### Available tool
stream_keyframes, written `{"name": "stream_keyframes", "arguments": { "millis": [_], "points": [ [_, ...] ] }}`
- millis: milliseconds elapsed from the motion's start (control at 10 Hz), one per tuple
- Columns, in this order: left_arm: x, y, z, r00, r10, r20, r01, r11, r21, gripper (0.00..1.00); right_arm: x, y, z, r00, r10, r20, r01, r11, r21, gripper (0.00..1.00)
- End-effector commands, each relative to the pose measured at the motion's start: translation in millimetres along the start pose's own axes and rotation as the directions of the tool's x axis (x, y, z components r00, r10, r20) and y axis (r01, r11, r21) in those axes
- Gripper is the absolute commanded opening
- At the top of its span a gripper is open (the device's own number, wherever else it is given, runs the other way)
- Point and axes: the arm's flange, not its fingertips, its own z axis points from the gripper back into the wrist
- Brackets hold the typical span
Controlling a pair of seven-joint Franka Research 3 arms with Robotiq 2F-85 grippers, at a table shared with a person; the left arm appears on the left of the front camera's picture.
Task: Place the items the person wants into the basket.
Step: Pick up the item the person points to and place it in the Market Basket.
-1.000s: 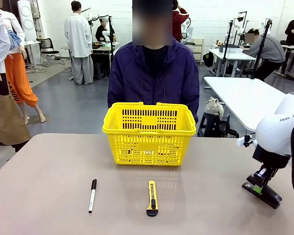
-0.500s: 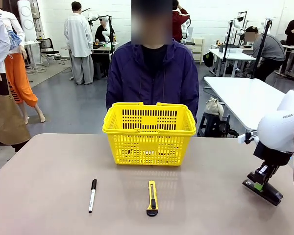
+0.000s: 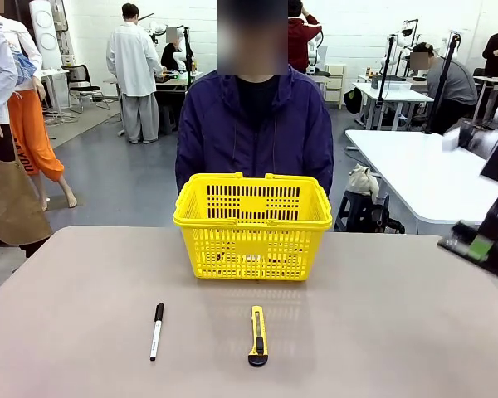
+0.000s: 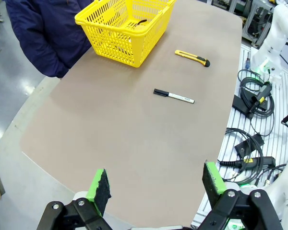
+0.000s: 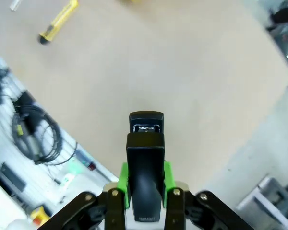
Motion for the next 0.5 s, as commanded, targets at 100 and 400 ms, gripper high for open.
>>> {"name": "stream_keyframes", "arguments": {
  "millis": [100,400],
  "points": [
    [-1,1,1,1.0,-0.022,0.02,0.022,1.0,-0.001,1.0,44,-13,31,1.0,-0.002,-0.018,0.003,0.999,0.045,0.14],
    [-1,1,1,1.0,-0.022,0.02,0.022,1.0,-0.001,1.0,118,2,38,0.991,0.131,0.034,-0.134,0.981,0.137,0.14]
  ]
}}
